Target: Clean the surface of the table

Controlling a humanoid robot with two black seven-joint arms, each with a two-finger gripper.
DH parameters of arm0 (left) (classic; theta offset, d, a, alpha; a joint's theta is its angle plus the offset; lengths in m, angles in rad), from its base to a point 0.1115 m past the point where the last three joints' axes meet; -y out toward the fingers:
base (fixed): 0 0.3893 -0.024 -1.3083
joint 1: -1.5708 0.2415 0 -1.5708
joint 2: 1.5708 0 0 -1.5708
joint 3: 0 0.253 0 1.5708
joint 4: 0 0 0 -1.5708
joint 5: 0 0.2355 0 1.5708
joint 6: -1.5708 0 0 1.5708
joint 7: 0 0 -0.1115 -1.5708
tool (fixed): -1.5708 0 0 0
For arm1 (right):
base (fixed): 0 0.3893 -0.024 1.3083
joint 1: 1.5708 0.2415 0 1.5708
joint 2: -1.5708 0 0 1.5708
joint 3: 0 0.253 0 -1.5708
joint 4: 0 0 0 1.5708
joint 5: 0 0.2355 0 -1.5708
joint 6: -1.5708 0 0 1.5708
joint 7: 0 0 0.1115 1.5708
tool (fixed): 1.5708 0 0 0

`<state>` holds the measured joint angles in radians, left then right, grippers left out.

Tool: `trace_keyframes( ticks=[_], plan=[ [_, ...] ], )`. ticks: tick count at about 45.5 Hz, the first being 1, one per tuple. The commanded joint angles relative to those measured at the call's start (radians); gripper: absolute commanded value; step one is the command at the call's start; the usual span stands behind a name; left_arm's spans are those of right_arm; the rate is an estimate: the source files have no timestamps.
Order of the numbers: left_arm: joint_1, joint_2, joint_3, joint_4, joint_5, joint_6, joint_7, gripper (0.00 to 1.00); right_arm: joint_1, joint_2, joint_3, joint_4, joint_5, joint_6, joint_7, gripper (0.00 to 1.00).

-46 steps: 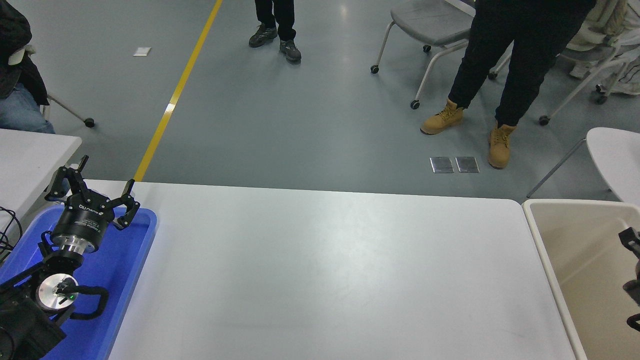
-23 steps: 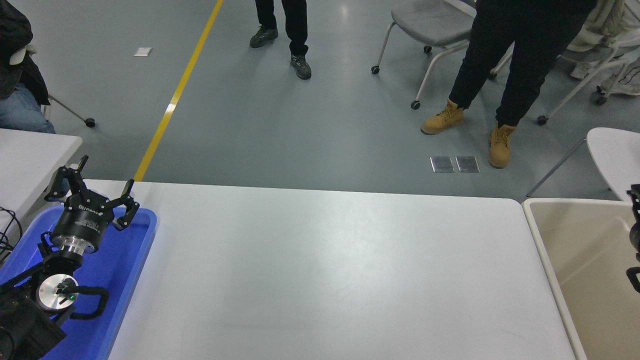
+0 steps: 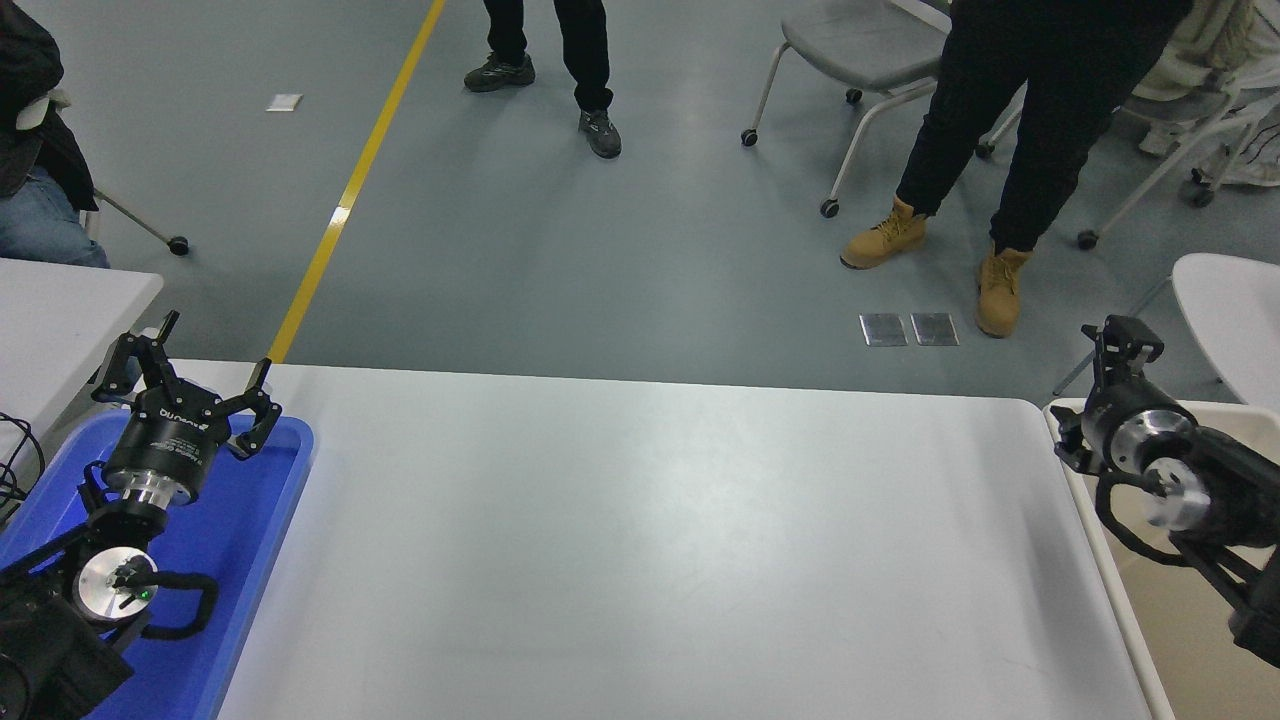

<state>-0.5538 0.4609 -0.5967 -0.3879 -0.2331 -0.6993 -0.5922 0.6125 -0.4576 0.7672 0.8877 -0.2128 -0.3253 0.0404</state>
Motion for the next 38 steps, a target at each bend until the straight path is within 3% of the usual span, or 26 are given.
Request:
trace_keyframes(
  ticks=[1, 23, 38],
  plan=[
    [0.000, -0.001, 0.000, 0.000, 0.000, 0.000, 0.000, 1.00, -0.017, 0.134, 0.110, 0.002, 0.004, 0.000, 0.004, 1.00],
    [0.000, -0.001, 0.000, 0.000, 0.000, 0.000, 0.000, 1.00, -0.017, 0.266, 0.161, -0.019, 0.004, 0.002, 0.115, 1.00],
    [0.000, -0.001, 0.000, 0.000, 0.000, 0.000, 0.000, 1.00, -0.016, 0.270, 0.142, -0.049, 0.004, 0.003, 0.133, 1.00]
  ],
)
